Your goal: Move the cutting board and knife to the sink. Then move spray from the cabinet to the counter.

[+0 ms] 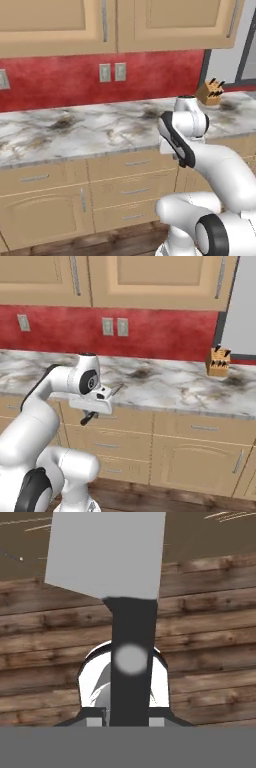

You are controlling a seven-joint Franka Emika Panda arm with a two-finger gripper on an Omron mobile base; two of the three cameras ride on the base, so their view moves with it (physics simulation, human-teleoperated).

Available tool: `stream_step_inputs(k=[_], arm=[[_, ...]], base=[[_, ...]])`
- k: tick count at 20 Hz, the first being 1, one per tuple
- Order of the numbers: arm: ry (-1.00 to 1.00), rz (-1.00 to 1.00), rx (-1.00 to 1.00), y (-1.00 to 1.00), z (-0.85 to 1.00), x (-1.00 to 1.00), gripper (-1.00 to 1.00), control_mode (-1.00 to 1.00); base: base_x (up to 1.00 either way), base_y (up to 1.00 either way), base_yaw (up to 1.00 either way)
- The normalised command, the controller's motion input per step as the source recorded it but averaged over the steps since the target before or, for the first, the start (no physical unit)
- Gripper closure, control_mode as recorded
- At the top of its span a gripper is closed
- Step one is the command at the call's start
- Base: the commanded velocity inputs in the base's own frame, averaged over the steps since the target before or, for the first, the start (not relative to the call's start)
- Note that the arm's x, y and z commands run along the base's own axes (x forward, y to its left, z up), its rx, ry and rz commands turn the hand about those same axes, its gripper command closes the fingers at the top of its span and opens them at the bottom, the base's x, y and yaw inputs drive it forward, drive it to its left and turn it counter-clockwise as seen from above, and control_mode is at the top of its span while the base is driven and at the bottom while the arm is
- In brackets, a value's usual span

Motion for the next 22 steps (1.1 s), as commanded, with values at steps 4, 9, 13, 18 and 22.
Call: stream_step_inputs(k=[4,9,13,18,22], arm=[[0.0,0.0,0.0,0.0,0.0,0.0,1.0,1.0],[0.0,0.0,0.0,0.0,0.0,0.0,1.0,1.0],[0.0,0.0,0.0,0.0,0.0,0.0,1.0,1.0],[0.0,0.0,0.0,0.0,0.0,0.0,1.0,1.0],[0.0,0.0,0.0,0.0,0.0,0.0,1.0,1.0]], base=[[-0.51,-1.0,-0.05],[-0.09,-1.0,0.0],[0.0,-1.0,0.0],[0.0,-1.0,0.0],[0.0,-1.0,0.0]])
